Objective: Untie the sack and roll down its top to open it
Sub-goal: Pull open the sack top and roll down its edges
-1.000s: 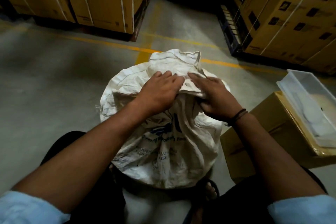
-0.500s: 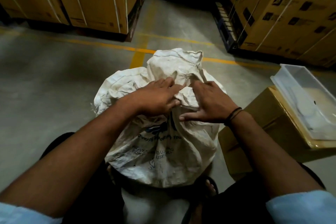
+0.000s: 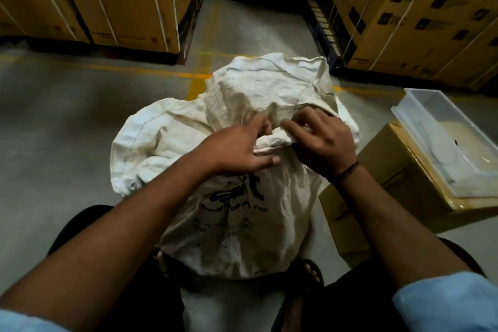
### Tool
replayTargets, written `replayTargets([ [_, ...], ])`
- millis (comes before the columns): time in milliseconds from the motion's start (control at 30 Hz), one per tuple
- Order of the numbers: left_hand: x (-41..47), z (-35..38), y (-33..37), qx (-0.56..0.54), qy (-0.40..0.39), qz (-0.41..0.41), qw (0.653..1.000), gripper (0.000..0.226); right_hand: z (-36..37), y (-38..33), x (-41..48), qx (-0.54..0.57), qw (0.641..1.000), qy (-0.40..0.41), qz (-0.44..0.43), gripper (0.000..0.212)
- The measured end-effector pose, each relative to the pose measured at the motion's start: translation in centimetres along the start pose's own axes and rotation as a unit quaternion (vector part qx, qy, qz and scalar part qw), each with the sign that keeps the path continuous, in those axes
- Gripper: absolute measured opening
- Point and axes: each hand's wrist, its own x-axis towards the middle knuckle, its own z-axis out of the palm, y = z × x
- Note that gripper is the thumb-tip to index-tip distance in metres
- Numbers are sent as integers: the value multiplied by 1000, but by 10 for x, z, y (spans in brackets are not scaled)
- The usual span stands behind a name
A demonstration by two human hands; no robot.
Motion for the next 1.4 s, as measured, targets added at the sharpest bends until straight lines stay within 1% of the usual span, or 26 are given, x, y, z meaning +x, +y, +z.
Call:
replayTargets([
  [67, -4, -8, 1, -70, -54, -32, 996, 56, 2, 4, -9, -18, 999, 10, 28, 17],
  [100, -4, -10, 1, -82, -66, -45, 993, 57, 4, 7, -14, -24, 999, -6, 37, 18],
  [167, -1, -5, -1, -33, -60, -28, 997, 49, 9, 12, -21, -10, 997, -67, 38, 23],
  [233, 1, 6, -3, 63, -28, 17, 997, 42, 13, 13, -22, 46, 981, -182, 53, 41],
  [300, 2, 19, -7, 145, 7, 47, 988, 55, 12, 14, -22, 90, 933, -331, 109, 70],
  [333, 3, 24, -9, 182, 25, 61, 981, 61, 12, 15, -24, 109, 905, -384, 146, 84],
  [400, 5, 30, -10, 236, 58, 115, 963, 60, 13, 23, -31, 138, 861, -440, 213, 110],
  [467, 6, 33, -10, 271, 94, 173, 942, 54, 16, 35, -39, 157, 820, -478, 271, 126],
  [533, 6, 36, -9, 283, 111, 202, 931, 50, 17, 44, -45, 176, 761, -540, 313, 128],
  [600, 6, 41, -11, 281, 120, 215, 928, 47, 15, 47, -47, 210, 698, -603, 326, 113],
  [633, 6, 43, -11, 279, 124, 217, 927, 47, 13, 47, -47, 220, 680, -622, 320, 111],
  [667, 6, 45, -12, 275, 126, 213, 929, 48, 12, 46, -48, 216, 679, -629, 312, 116],
  [700, 6, 47, -12, 267, 126, 201, 934, 48, 11, 46, -48, 195, 697, -623, 296, 125],
  [767, 7, 49, -11, 246, 130, 165, 946, 48, 3, 45, -45, 112, 774, -576, 240, 136],
  [833, 7, 51, -8, 244, 145, 158, 946, 46, -9, 41, -34, 79, 859, -476, 173, 128],
  [867, 8, 53, -6, 249, 153, 169, 941, 44, -14, 37, -27, 103, 890, -424, 134, 120],
  [900, 8, 56, -2, 251, 161, 186, 936, 42, -18, 31, -20, 141, 908, -383, 98, 108],
  [933, 8, 58, 2, 245, 170, 201, 933, 41, -18, 24, -16, 183, 912, -360, 76, 95],
  [1000, 7, 60, 9, 220, 175, 198, 939, 40, -12, 7, -16, 236, 892, -375, 93, 76],
  [1067, 7, 53, 12, 175, 153, 143, 962, 47, -2, -1, -17, 232, 881, -392, 131, 72],
  [1133, 8, 39, 11, 127, 110, 71, 983, 56, 3, -1, -17, 190, 897, -378, 127, 67],
  [1200, 10, 25, 3, 108, 19, -8, 994, 75, 6, 0, -18, 138, 926, -344, 77, 55],
  [1267, 11, 14, -12, 99, -107, -86, 985, 102, 7, -4, -21, 103, 943, -316, 30, 49],
  [1300, 9, 10, -20, 91, -156, -111, 977, 110, 8, -5, -24, 88, 945, -316, 16, 49],
  [1333, 7, 8, -28, 85, -190, -126, 970, 113, 8, -6, -28, 74, 944, -321, 14, 49],
  [1400, 3, 4, -43, 91, -229, -135, 960, 101, 9, -1, -37, 51, 939, -337, 37, 50],
])
